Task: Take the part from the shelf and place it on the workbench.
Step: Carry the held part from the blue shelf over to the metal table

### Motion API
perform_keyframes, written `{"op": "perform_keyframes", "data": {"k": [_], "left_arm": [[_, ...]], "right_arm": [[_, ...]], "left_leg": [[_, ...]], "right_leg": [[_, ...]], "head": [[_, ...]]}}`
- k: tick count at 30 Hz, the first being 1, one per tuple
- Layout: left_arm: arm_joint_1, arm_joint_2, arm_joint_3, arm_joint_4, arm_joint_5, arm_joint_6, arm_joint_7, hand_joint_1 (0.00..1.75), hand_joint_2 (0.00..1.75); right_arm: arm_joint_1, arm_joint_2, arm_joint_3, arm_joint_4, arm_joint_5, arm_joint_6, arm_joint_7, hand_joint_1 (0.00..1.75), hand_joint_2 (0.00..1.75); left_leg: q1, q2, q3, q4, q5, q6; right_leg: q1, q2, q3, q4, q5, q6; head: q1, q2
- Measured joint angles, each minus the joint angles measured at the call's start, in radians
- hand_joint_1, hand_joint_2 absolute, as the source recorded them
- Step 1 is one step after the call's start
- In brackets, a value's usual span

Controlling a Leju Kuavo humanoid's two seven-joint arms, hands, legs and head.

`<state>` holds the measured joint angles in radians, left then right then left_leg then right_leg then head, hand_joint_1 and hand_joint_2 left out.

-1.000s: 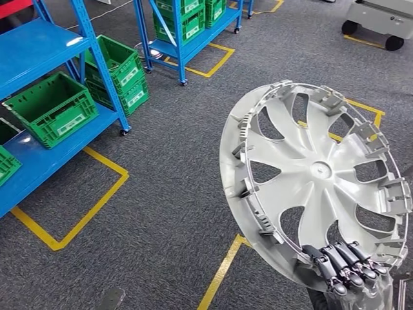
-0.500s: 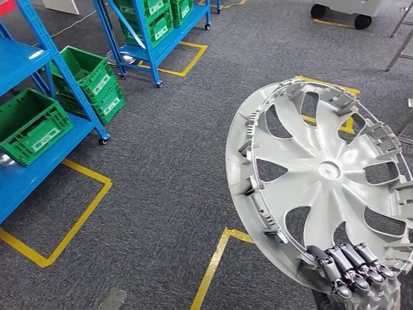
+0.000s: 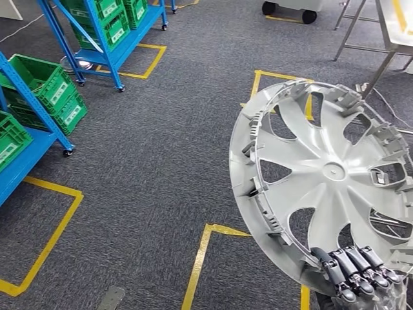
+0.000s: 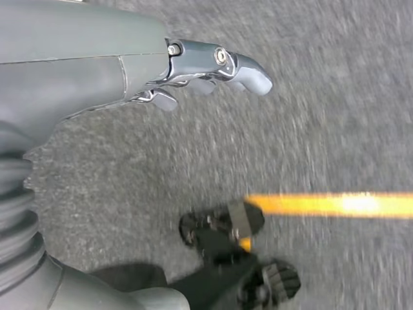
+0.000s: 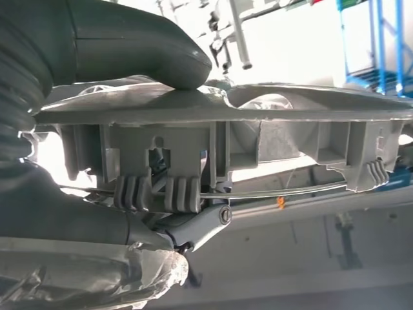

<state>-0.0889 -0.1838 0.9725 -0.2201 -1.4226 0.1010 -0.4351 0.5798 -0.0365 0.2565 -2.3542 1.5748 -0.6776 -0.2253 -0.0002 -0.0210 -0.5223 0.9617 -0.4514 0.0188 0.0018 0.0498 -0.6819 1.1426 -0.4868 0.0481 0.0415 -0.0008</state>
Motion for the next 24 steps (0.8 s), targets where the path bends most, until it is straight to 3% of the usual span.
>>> {"op": "perform_keyframes", "data": {"k": [2,3,4,7,9,12,14,16,18,19,20,22,24], "left_arm": [[0.002,0.000,-0.002,0.000,0.000,0.001,0.001,0.00,1.75],[0.003,0.001,-0.002,0.000,0.000,0.002,0.001,0.00,1.75],[0.002,0.001,-0.002,0.000,0.000,0.002,0.001,0.00,1.75],[0.001,0.003,-0.004,0.000,0.000,0.003,0.002,0.00,1.75],[0.000,0.006,-0.005,0.000,0.000,0.004,0.002,0.00,1.75],[-0.001,0.006,-0.009,0.000,0.000,0.004,0.003,0.00,1.75],[-0.003,0.004,-0.011,0.000,0.001,0.005,0.003,0.00,1.75],[-0.002,0.003,-0.012,0.000,0.001,0.005,0.003,0.00,1.75],[0.001,0.003,-0.012,0.000,0.002,0.005,0.003,0.00,1.75],[0.002,0.003,-0.012,0.000,0.002,0.005,0.003,0.00,1.75],[0.002,0.003,-0.012,0.000,0.002,0.006,0.003,0.00,1.75],[0.001,0.005,-0.012,0.000,0.002,0.007,0.003,0.00,1.75],[0.000,0.009,-0.012,0.000,0.003,0.007,0.003,0.00,1.75]], "right_arm": [[-0.003,0.002,-0.004,-0.001,0.000,0.000,-0.008,1.75,1.75],[-0.003,0.003,-0.006,-0.002,0.000,0.000,-0.012,1.75,1.75],[-0.003,0.005,-0.008,-0.002,0.000,0.000,-0.015,1.75,1.75],[-0.003,0.010,-0.013,-0.005,0.000,0.000,-0.026,1.75,1.75],[-0.005,0.014,-0.017,-0.007,-0.001,0.000,-0.035,1.75,1.75],[-0.002,0.023,-0.023,-0.009,-0.001,0.000,-0.047,1.75,1.75],[0.000,0.029,-0.026,-0.011,-0.001,0.000,-0.053,1.75,1.75],[0.000,0.034,-0.030,-0.013,-0.001,0.000,-0.059,1.75,1.75],[0.000,0.038,-0.033,-0.014,0.000,0.000,-0.063,1.75,1.75],[0.000,0.039,-0.033,-0.015,0.000,0.000,-0.064,1.75,1.75],[0.000,0.040,-0.034,-0.016,0.000,0.000,-0.063,1.75,1.75],[-0.001,0.041,-0.034,-0.017,0.001,0.000,-0.063,1.75,1.75],[-0.002,0.042,-0.035,-0.018,0.002,0.000,-0.063,1.75,1.75]], "left_leg": [[0.000,0.033,0.001,0.001,-0.002,0.001],[0.001,0.049,0.002,0.001,-0.004,0.000],[0.002,0.063,0.003,0.001,-0.005,-0.003],[0.004,0.096,0.011,0.009,-0.018,-0.021],[0.000,0.108,0.015,0.016,-0.024,-0.034],[0.004,0.120,0.016,0.018,-0.029,-0.047],[0.008,0.089,-0.008,0.071,-0.069,-0.053],[0.008,0.046,-0.072,0.202,-0.134,-0.050],[0.005,0.031,-0.132,0.308,-0.160,-0.041],[0.002,0.026,-0.141,0.312,-0.143,-0.034],[-0.003,0.020,-0.133,0.280,-0.109,-0.026],[-0.014,-0.017,-0.086,0.155,-0.026,-0.008],[-0.018,-0.051,-0.046,0.056,0.005,0.002]], "right_leg": [[-0.006,-0.035,-0.061,0.128,-0.053,0.011],[-0.011,-0.041,-0.074,0.158,-0.057,0.017],[-0.016,-0.047,-0.066,0.147,-0.043,0.022],[-0.028,-0.095,0.048,-0.047,0.035,0.039],[-0.027,-0.112,0.086,-0.109,0.046,0.028],[-0.021,-0.080,0.076,-0.104,0.048,-0.006],[-0.021,-0.059,0.073,-0.107,0.052,-0.022],[-0.018,-0.036,0.070,-0.108,0.054,-0.032],[-0.012,-0.008,0.068,-0.108,0.054,-0.037],[-0.009,0.007,0.069,-0.108,0.054,-0.038],[-0.007,0.023,0.071,-0.108,0.054,-0.039],[-0.007,0.051,0.074,-0.108,0.054,-0.038],[-0.010,0.077,0.069,-0.109,0.054,-0.033]], "head": [[0.002,0.000],[0.002,0.000],[0.002,0.000],[0.003,0.000],[0.000,0.000],[-0.003,0.000],[-0.005,0.000],[-0.007,0.000],[-0.007,0.000],[-0.007,0.000],[-0.006,0.000],[-0.006,0.000],[-0.006,0.000]]}}
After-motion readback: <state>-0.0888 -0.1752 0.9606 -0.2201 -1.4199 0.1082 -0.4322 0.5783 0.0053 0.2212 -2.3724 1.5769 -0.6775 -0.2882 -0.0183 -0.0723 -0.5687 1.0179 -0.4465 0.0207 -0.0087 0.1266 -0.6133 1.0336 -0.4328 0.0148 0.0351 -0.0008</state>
